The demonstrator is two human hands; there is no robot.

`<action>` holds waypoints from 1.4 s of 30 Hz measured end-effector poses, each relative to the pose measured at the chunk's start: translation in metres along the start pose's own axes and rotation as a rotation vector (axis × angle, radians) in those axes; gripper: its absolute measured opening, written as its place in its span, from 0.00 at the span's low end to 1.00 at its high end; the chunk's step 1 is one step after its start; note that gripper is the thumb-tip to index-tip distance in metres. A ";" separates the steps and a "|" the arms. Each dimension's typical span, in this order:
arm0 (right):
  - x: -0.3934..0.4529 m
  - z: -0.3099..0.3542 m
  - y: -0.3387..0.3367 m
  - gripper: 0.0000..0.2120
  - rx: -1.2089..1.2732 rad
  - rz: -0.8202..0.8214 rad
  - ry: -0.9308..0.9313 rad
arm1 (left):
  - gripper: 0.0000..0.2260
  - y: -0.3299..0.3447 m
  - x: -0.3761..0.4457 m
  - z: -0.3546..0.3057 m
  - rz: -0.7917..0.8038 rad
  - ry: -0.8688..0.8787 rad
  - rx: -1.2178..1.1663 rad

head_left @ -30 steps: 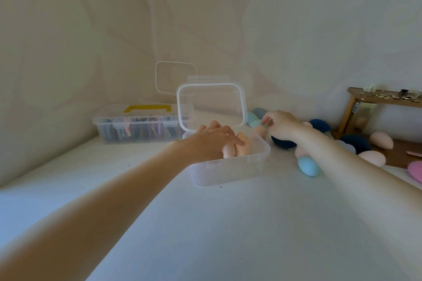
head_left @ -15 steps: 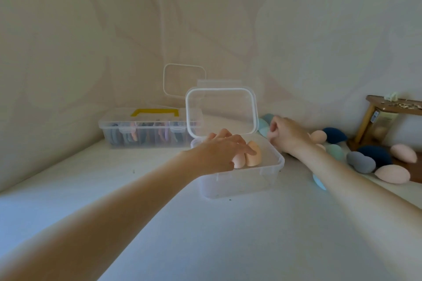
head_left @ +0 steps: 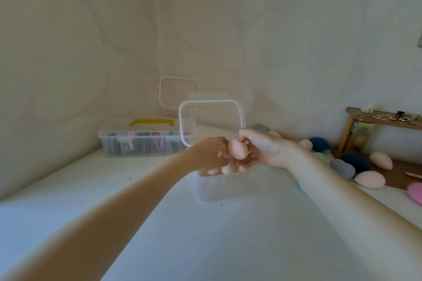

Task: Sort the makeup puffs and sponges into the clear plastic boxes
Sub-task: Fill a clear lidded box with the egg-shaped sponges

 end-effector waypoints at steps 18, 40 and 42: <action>-0.011 0.004 0.030 0.08 -0.554 0.204 -0.055 | 0.09 -0.034 -0.041 0.038 -0.156 -0.131 0.087; -0.025 0.017 -0.038 0.05 -0.451 -0.029 -0.133 | 0.12 -0.037 -0.006 -0.008 -0.172 0.092 0.197; -0.034 0.020 -0.060 0.05 -0.573 -0.170 -0.140 | 0.14 -0.031 -0.002 -0.016 -0.059 0.098 0.231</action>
Point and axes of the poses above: each hand's wrist, its own x-axis towards the middle knuckle, its own y-axis out of the palm, z = x × y, the point moved 4 cm from there along x, towards the middle knuckle, and after that the axes turned 2 degrees about -y, right-handed, at the moved point
